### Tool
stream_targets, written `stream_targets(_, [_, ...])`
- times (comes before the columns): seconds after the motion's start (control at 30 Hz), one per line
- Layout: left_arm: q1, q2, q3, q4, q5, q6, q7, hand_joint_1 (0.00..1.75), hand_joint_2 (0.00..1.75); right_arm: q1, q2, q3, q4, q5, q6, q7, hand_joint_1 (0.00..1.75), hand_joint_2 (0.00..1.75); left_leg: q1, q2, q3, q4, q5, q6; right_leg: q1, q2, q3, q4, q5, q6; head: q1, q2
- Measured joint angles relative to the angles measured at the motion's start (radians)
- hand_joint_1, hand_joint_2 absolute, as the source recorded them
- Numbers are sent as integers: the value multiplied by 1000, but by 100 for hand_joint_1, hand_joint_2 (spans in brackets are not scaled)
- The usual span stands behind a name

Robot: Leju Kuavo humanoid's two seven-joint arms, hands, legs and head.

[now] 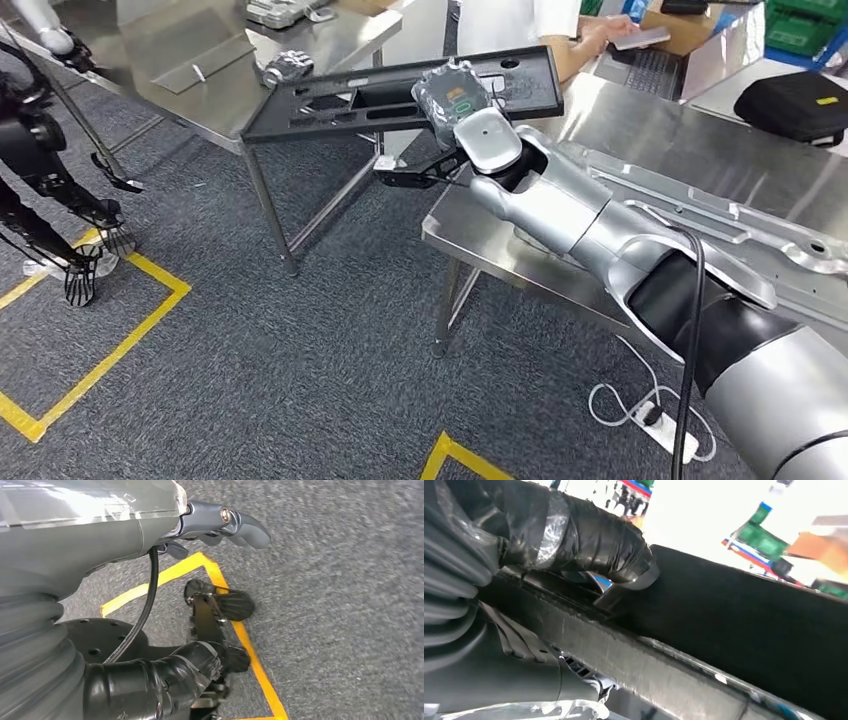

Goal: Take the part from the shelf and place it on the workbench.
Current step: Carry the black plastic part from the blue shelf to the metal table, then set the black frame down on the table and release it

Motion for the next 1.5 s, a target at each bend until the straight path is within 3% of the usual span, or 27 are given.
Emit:
stream_targets(0.03, [-1, 0, 0, 0, 2, 0, -3, 0, 175, -5, -6, 0, 1, -5, 2, 0, 175, 175, -2, 11, 5, -3, -3, -5, 7, 0, 2, -6, -6, -7, 0, 0])
stream_targets(0.1, [-3, 0, 0, 0, 7, 0, -8, 0, 175, -10, -29, -1, -1, -15, 6, -1, 175, 175, -2, 24, 14, -5, -12, -16, 5, 25, 8, -14, -5, -20, 0, 0])
stream_targets(0.17, [-3, 0, 0, 0, 9, 1, -12, 0, 175, -13, -49, -2, -3, -22, 8, -1, 175, 175, 2, -14, 1, 37, -42, -21, -2, 49, 22, -26, -4, -35, 0, 0])
stream_targets(0.23, [1, 0, 0, 0, 10, 3, -13, 0, 175, -16, -59, -3, -4, -26, 8, 2, 175, 175, 4, -70, -57, 158, -97, -21, -4, 76, 31, -31, -6, -48, 0, 0])
stream_targets(0.27, [3, 0, -1, 0, 11, 4, -12, 0, 175, -14, -66, -3, -4, -29, 8, 4, 175, 175, 5, -82, -94, 225, -119, -21, -2, 92, 33, -30, -8, -52, 0, 0])
stream_targets(0.33, [6, 0, -1, 0, 15, 6, -10, 0, 175, -1, -85, -4, -8, -40, 6, 4, 175, 175, 5, -90, -139, 285, -113, -20, 0, 128, 38, -26, -13, -53, 0, 0])
stream_targets(0.4, [5, 0, -1, 0, 20, 11, -9, 0, 175, 21, -119, -12, -16, -54, 3, 5, 175, 175, 5, -108, -116, 192, -32, -14, 1, 159, 43, -17, -23, -49, 0, 0])
stream_targets(0.47, [7, 0, -1, 1, 24, 15, -8, 0, 175, 43, -155, -25, -22, -64, -2, 9, 175, 175, 8, -158, -69, 67, 29, -8, 0, 183, 40, -3, -35, -41, 0, 0])
stream_targets(0.53, [10, 0, -3, 3, 26, 16, -7, 0, 175, 61, -184, -34, -26, -69, -6, 13, 175, 175, 7, -180, -48, 23, 32, -6, -6, 207, 32, 3, -38, -28, 0, 0])
stream_targets(0.6, [9, -1, -4, 3, 27, 18, -6, 0, 175, 80, -212, -41, -30, -72, -6, 18, 175, 175, 4, -155, -38, 9, 32, 1, -13, 227, 28, -2, -36, -15, -1, 0])
stream_targets(0.67, [4, -1, -5, 3, 27, 21, -6, 0, 175, 98, -239, -54, -36, -76, -6, 25, 175, 175, 7, -127, -24, -12, 37, 11, -11, 183, 16, 22, -53, -2, 0, 0])
stream_targets(0.73, [1, 0, -7, 4, 28, 24, -7, 0, 175, 114, -263, -73, -37, -79, -11, 35, 175, 175, 8, -102, -14, -23, 36, 18, -12, 111, -32, 116, -99, 11, 1, 0])
stream_targets(0.8, [2, 0, -9, 4, 29, 29, -6, 0, 175, 143, -289, -97, -34, -83, -27, 41, 175, 175, 9, -78, -6, -22, 28, 20, -22, 85, -93, 228, -134, 24, 1, 0])
stream_targets(0.83, [3, -1, -11, 4, 30, 32, -6, 0, 175, 162, -303, -111, -32, -85, -36, 42, 175, 175, 10, -66, -1, -21, 21, 19, -27, 81, -107, 248, -127, 30, 0, 0])
stream_targets(0.87, [4, -2, -13, 4, 31, 34, -5, 0, 175, 179, -317, -124, -30, -87, -43, 42, 175, 175, 12, -54, 5, -19, 14, 17, -32, 76, -102, 229, -102, 34, 1, 0])
stream_targets(0.93, [5, -5, -18, 4, 36, 36, -5, 0, 175, 209, -339, -153, -28, -87, -54, 42, 175, 175, 13, -31, 21, -15, -3, 8, -33, 41, -43, 98, -28, 41, 1, 0])
stream_targets(1.0, [3, -6, -21, 4, 40, 38, -5, 0, 175, 226, -351, -178, -29, -85, -60, 42, 175, 175, 8, -6, 34, -13, -18, -6, -22, 5, 2, 0, 5, 31, 0, 0])
stream_targets(1.03, [2, -6, -22, 4, 41, 39, -4, 0, 175, 234, -354, -187, -30, -81, -61, 42, 175, 175, 4, 6, 39, -15, -23, -13, -16, 2, 4, -8, 0, 22, 0, 0])
stream_targets(1.1, [-1, -6, -24, 5, 44, 40, -4, 0, 175, 251, -360, -202, -32, -73, -60, 41, 175, 175, 1, 30, 52, -21, -32, -24, -13, 29, 4, -8, -4, 3, 0, 0])
stream_targets(1.13, [-4, -6, -24, 5, 46, 40, -4, 0, 175, 261, -363, -209, -33, -66, -60, 40, 175, 175, 3, 23, 56, -17, -41, -29, -14, 40, 7, -10, -6, -5, 0, 0])
stream_targets(1.2, [-7, -6, -25, 5, 49, 40, -5, 0, 175, 273, -368, -222, -36, -45, -58, 39, 175, 175, 6, -31, 30, 46, -80, -32, -19, 56, 13, -14, -9, -21, 0, 0])
stream_targets(1.23, [-7, -6, -25, 5, 52, 41, -5, 0, 175, 278, -368, -228, -37, -32, -57, 38, 175, 175, 8, -63, -3, 110, -110, -32, -19, 63, 16, -15, -11, -28, 0, 0])
stream_targets(1.3, [-5, -6, -25, 5, 58, 42, -4, 0, 175, 286, -366, -233, -37, -12, -53, 38, 175, 175, 7, -87, -85, 249, -156, -29, -14, 81, 20, -15, -16, -38, 0, 0])
stream_targets(1.33, [-4, -6, -26, 5, 60, 43, -3, 0, 175, 293, -365, -235, -37, -7, -51, 37, 175, 175, 5, -88, -113, 284, -153, -25, -10, 89, 24, -15, -19, -41, 0, 0])
stream_targets(1.37, [-2, -6, -26, 5, 62, 43, -3, 0, 175, 301, -365, -236, -37, -4, -48, 36, 175, 175, 3, -89, -123, 280, -128, -20, -6, 97, 29, -15, -22, -42, 0, 0])
stream_targets(1.43, [-1, -6, -26, 5, 63, 45, -2, 0, 175, 313, -364, -241, -37, -2, -45, 35, 175, 175, -6, -93, -93, 168, -36, -1, 1, 109, 40, -14, -29, -44, 0, 0])
stream_targets(1.5, [-1, -3, -26, 5, 64, 46, -2, 0, 175, 318, -364, -248, -35, 0, -44, 36, 175, 175, -12, -100, -48, 45, 24, 16, 6, 117, 44, -11, -35, -41, 0, 0])
